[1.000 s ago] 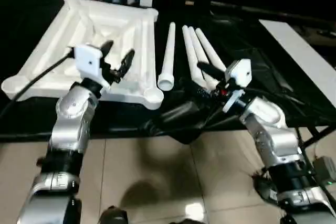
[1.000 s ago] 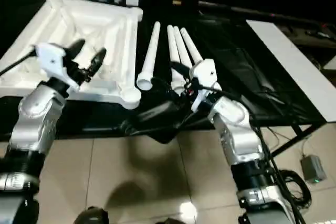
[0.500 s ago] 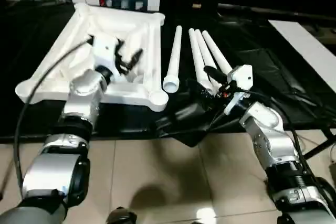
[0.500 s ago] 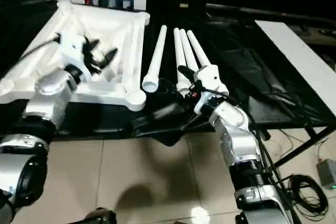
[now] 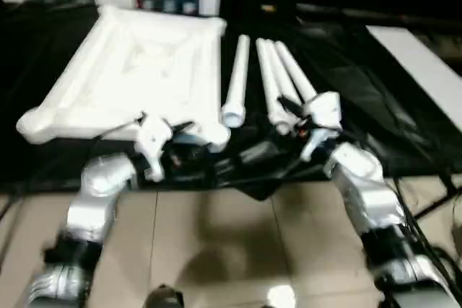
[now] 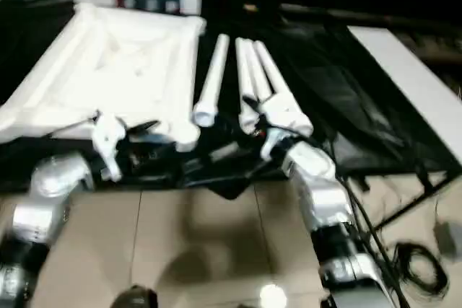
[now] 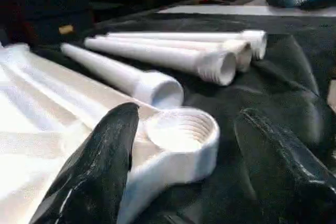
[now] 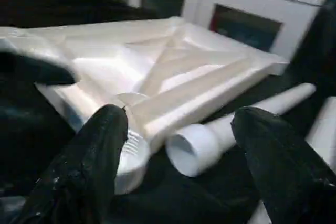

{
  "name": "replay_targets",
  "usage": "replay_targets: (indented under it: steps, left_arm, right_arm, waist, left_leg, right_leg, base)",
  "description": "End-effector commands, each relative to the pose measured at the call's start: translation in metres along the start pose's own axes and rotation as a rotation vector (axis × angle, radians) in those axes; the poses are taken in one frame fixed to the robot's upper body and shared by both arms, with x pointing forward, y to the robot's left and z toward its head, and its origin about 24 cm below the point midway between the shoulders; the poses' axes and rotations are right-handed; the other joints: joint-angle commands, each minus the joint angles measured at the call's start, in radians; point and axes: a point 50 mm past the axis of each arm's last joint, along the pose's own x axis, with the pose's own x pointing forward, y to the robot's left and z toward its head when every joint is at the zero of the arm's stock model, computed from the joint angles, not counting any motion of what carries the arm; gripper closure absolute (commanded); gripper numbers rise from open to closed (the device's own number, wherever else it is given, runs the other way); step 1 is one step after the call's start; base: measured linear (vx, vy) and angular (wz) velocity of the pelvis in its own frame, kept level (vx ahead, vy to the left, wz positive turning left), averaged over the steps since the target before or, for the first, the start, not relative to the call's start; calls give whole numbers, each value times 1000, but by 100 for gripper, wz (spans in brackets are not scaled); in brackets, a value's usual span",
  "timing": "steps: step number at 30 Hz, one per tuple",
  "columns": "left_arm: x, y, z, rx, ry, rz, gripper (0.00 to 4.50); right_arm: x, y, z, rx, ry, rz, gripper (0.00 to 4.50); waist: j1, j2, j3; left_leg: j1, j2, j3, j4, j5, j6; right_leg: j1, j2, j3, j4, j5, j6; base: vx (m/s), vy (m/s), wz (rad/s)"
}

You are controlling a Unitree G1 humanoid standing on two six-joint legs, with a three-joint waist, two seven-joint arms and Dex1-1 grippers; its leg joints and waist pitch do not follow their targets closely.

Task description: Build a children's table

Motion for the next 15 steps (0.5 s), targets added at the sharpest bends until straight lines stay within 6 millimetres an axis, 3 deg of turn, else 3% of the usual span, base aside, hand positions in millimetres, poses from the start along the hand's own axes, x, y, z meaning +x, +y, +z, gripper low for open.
replay_targets:
  steps: [1,2,4,6,7,8,10,12,15]
  left_arm:
    - [15,-18,9,28,52,-145,118]
    - [18,-21,10,31,70,-183,118]
    - [32,-23,14,-3,105,-260,118]
    - [37,-22,16,-24,112,-269,118]
    - [49,-20,19,-36,115,-241,118]
    - [56,-18,18,-35,149,-224,118]
    - [60,-18,14,-11,185,-235,118]
    - [69,-16,9,-1,239,-191,118]
    - [78,-18,10,9,269,-198,118]
  right_arm:
    - [6,-5,7,-33,-5,-5,97]
    - [8,-5,9,-32,-8,0,97]
    - [14,-5,12,-28,-17,12,97]
    - [16,-4,13,-31,-17,15,97]
    - [18,-4,14,-36,-17,20,97]
    - [19,-3,14,-37,-17,19,97]
    - [20,-3,14,-32,-23,16,97]
    - [20,-5,14,-22,-25,7,97]
    - [19,-6,10,-15,-17,-4,97]
  waist:
    - [-5,12,-72]
    - [-9,9,-72]
    - [-10,-6,-72]
    - [-8,-9,-77]
    - [-5,-14,-79]
    - [-2,-14,-82]
    - [1,-25,-86]
    - [0,-33,-86]
    - [3,-31,-85]
  left_leg:
    - [53,63,-35,-85,-309,-81]
    - [44,63,-40,-92,-303,-92]
    - [53,57,-33,-89,-308,-96]
    - [49,54,-32,-85,-280,-102]
    - [50,53,-29,-82,-260,-99]
    - [55,51,-28,-77,-242,-96]
    - [41,51,-32,-75,-182,-78]
    - [41,49,-29,-69,-137,-48]
    - [40,50,-30,-65,-105,-17]
  right_leg:
    - [6,-103,47,-91,-302,-163]
    - [9,-98,41,-82,-273,-158]
    - [0,-96,43,-85,-252,-148]
    - [6,-99,46,-80,-202,-153]
    - [7,-98,45,-79,-167,-155]
    - [6,-96,45,-76,-116,-162]
    - [23,-98,44,-68,-44,-169]
    - [25,-97,45,-66,6,-176]
    - [30,-99,45,-64,36,-192]
  base:
    - [0,0,0]
    - [0,0,0]
    - [0,0,0]
    - [0,0,0]
    - [0,0,0]
    - [0,0,0]
    - [0,0,0]
    - [0,0,0]
    - [0,0,0]
